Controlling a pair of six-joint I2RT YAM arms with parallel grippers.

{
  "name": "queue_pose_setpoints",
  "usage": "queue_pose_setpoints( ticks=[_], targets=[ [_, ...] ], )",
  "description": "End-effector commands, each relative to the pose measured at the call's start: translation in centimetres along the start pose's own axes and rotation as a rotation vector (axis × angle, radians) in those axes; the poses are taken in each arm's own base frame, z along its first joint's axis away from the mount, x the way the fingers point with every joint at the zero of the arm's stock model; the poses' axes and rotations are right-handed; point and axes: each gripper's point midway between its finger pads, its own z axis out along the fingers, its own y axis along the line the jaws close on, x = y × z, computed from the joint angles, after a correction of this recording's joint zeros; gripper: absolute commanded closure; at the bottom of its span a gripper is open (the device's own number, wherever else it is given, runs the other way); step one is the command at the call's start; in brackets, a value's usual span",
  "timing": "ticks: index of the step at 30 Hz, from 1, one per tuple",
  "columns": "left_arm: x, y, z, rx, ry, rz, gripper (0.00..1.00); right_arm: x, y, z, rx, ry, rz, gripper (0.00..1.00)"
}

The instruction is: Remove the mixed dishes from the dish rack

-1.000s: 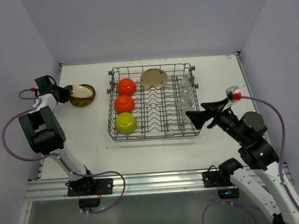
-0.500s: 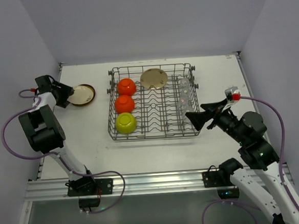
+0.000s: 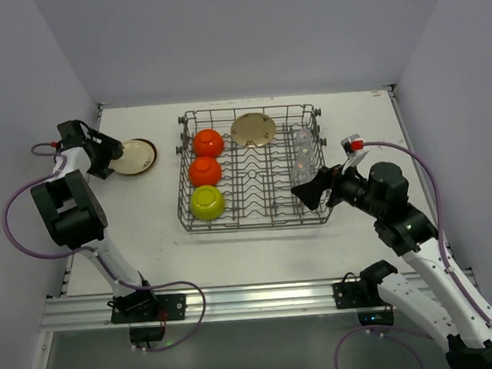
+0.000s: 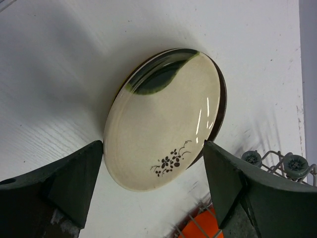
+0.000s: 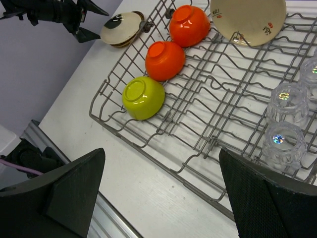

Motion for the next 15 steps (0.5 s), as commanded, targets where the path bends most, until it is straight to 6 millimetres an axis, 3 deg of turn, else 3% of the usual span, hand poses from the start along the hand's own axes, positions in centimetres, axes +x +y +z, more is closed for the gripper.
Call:
queue_pose_setpoints(
  ticks=[1, 6, 10, 15],
  targets=[
    [0.1, -1.8, -0.2, 0.027, 0.021, 0.043, 0.14, -1.5, 1.4, -0.5, -0.051, -0.028, -0.019, 0.01],
    [0.6, -1.5, 0.1, 0.003, 0.029, 0.047, 0.13, -0.8, 1.2, -0.6, -0.046, -0.014, -0.022, 0.01],
    [0.8, -1.6, -0.2, 0.003, 0.025, 0.050, 0.01, -0.4, 0.7, -0.5, -0.025, 0.010, -0.023, 0.01],
    [-0.1, -2.6, -2.1, 0.014, -0.018, 0.072, 0.00, -0.1, 0.1, -0.1, 0.005, 0.038, -0.019, 0.01]
  ],
)
